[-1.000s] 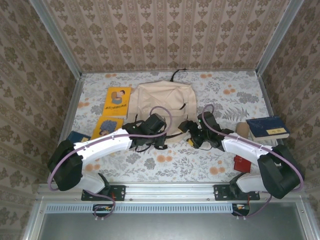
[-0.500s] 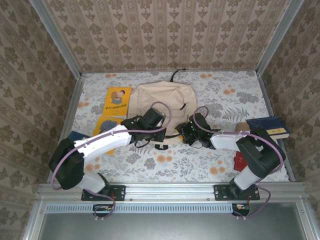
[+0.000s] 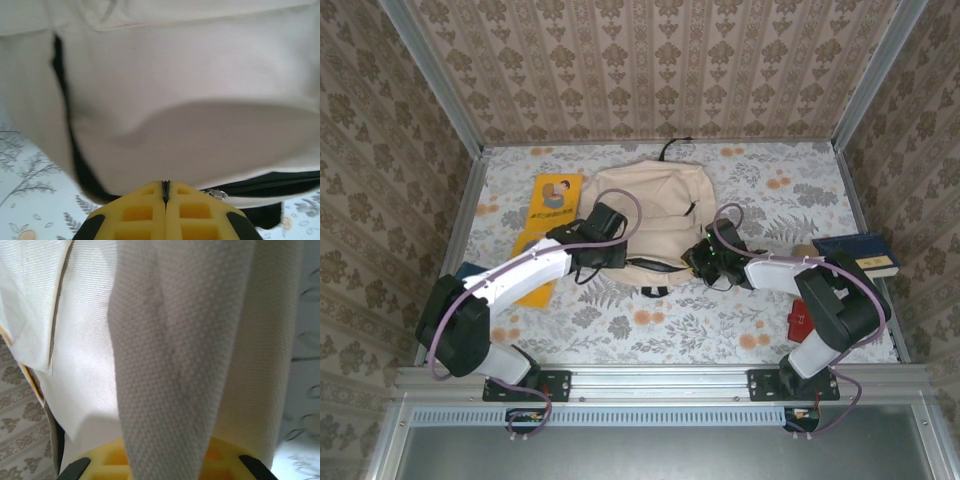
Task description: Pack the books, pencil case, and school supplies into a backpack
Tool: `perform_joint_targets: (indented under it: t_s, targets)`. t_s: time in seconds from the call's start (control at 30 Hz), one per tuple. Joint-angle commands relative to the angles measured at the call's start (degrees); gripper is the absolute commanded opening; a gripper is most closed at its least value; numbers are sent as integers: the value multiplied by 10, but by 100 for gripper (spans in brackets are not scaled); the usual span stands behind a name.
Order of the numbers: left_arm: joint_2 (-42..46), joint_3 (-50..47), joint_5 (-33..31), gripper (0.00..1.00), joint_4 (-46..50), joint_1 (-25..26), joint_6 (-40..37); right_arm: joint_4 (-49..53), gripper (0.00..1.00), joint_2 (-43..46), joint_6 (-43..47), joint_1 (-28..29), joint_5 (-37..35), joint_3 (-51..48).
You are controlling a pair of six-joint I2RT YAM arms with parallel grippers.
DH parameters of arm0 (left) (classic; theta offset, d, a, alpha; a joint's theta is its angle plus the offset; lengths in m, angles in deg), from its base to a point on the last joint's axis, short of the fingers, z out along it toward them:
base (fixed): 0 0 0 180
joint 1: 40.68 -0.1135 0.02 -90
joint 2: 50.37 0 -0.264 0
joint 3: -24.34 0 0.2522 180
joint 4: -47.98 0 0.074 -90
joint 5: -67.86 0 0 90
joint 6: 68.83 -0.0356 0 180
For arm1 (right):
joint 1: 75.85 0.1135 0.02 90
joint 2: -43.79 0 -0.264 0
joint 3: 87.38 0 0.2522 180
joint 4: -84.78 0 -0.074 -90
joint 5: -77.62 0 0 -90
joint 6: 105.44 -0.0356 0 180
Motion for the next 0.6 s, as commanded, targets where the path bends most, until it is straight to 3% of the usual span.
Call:
perform_joint_targets:
  t_s: [0.0, 0.2, 0.3, 0.47, 0.57]
  targets:
    - [10, -7, -14, 0, 14, -11, -19, 69, 16, 2, 69, -30, -7, 7]
    - [-19, -18, 41, 0, -60, -21, -41, 166, 18, 14, 216, -97, -24, 65]
    - [-47, -2, 58, 0, -81, -22, -51, 206, 23, 25, 249, -114, -32, 85]
    - [-77, 15, 121, 0, -129, -17, -69, 198, 57, 45, 198, -109, 50, 75]
    - [-79, 17, 149, 0, -149, -12, -78, 186, 73, 75, 128, -88, 55, 46]
